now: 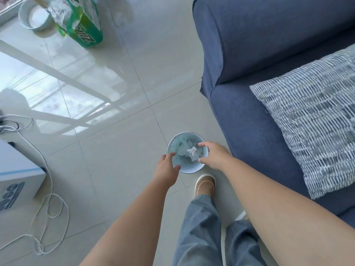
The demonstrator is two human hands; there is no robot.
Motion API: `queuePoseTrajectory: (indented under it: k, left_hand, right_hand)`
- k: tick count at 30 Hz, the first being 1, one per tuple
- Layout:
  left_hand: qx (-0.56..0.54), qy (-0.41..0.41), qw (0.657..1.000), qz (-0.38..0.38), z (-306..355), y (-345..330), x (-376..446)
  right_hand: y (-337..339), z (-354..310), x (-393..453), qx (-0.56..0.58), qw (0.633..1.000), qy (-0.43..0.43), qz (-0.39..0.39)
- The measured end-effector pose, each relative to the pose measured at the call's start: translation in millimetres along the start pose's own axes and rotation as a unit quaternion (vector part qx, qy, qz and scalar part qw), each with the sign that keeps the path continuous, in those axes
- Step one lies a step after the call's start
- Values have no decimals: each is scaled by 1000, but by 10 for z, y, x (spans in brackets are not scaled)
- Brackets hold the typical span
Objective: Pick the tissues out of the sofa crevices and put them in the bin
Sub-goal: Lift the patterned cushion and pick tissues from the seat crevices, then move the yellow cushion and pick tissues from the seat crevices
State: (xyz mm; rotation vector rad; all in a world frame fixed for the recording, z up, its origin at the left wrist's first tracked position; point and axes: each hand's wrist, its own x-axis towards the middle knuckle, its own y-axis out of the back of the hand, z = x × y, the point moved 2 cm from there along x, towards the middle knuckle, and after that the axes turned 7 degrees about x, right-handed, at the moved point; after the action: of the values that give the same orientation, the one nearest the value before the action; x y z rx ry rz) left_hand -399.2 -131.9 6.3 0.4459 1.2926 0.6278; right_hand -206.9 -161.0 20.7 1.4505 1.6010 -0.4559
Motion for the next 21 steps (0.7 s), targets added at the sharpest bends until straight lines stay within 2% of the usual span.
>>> queuePoseTrajectory:
  k: [6, 11, 17, 21]
  left_hand:
    - [30, -32, 999, -8, 243, 8, 23]
    - [62, -87, 994, -13, 759, -30, -20]
    - [128, -172, 976, -25, 1541, -224, -239]
    - [159, -233, 959, -21, 2118, -471, -485]
  right_hand:
    - [322, 283, -162, 4, 997, -32, 64]
    - [646, 631, -418, 48, 989, -34, 137]
    - [1059, 1119, -885, 135, 954, -21, 267]
    - [1339, 1557, -1256, 165, 932, -30, 320]
